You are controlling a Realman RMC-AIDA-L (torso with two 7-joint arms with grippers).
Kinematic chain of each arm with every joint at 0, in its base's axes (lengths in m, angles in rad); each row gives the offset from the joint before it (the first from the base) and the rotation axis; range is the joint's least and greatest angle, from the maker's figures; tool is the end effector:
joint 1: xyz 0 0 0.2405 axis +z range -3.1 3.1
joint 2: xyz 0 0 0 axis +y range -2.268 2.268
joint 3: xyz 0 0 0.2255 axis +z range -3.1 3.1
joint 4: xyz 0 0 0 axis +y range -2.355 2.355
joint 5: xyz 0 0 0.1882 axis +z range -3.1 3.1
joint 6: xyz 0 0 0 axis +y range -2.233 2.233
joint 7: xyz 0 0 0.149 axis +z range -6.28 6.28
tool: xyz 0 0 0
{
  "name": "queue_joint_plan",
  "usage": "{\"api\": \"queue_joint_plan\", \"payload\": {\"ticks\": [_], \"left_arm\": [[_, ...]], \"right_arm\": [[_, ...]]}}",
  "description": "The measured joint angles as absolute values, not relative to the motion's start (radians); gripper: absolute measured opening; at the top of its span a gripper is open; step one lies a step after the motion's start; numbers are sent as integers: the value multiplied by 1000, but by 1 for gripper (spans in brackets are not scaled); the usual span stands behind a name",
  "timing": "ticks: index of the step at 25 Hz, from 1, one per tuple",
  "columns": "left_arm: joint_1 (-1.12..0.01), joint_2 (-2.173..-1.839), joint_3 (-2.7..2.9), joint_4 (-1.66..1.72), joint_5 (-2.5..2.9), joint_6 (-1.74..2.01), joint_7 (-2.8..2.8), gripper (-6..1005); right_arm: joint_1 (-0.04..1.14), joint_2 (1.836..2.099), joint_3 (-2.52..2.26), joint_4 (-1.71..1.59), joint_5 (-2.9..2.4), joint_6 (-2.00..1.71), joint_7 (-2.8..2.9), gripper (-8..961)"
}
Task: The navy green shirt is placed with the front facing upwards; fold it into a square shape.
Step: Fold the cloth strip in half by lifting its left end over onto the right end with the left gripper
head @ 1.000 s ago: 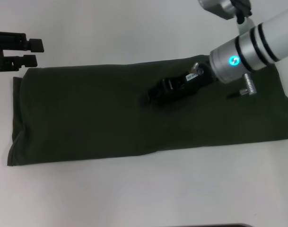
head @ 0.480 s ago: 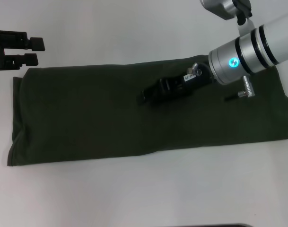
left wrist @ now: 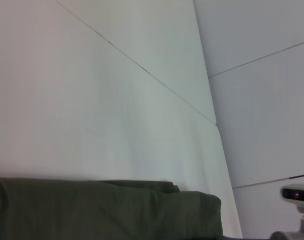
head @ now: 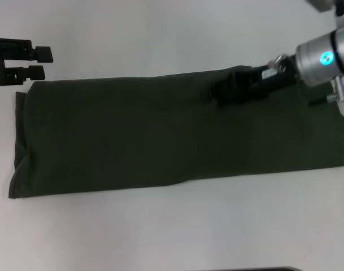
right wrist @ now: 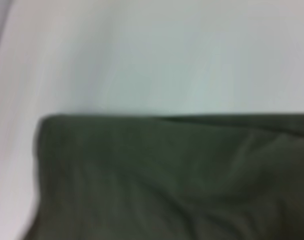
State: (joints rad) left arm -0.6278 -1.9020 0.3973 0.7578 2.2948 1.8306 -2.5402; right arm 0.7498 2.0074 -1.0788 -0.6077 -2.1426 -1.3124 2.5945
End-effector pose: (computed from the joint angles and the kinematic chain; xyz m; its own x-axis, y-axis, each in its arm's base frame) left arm -0.2372 0.3112 0.1004 0.0378 0.9407 0.3372 0.9587 -0.1293 0.2532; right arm 0.2006 0.3435 -0.0211 0.2406 -0.9563 -0.1663 -0.9705 -0.2401 -0.0236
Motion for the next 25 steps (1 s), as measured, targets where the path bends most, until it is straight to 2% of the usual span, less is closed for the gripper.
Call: {"api": "queue_joint_plan", "payload": {"ticks": [5, 10, 12, 25], "left_arm": [[-631, -1901, 397, 758, 2295, 1830, -2535, 553], [-637, -1900, 398, 758, 2294, 1839, -2504, 552], [-638, -1900, 399, 758, 2294, 1839, -2494, 553], [-619, -1911, 400, 780, 2293, 1803, -2375, 552]], "right_arm": [[722, 2004, -863, -612, -2030, -1435, 2442, 627], [713, 1964, -738, -511, -1986, -1473, 2339, 630], [707, 1958, -709, -486, -1953, -1515, 2276, 634], [673, 1962, -650, -498, -1923, -1475, 2211, 626]]}}
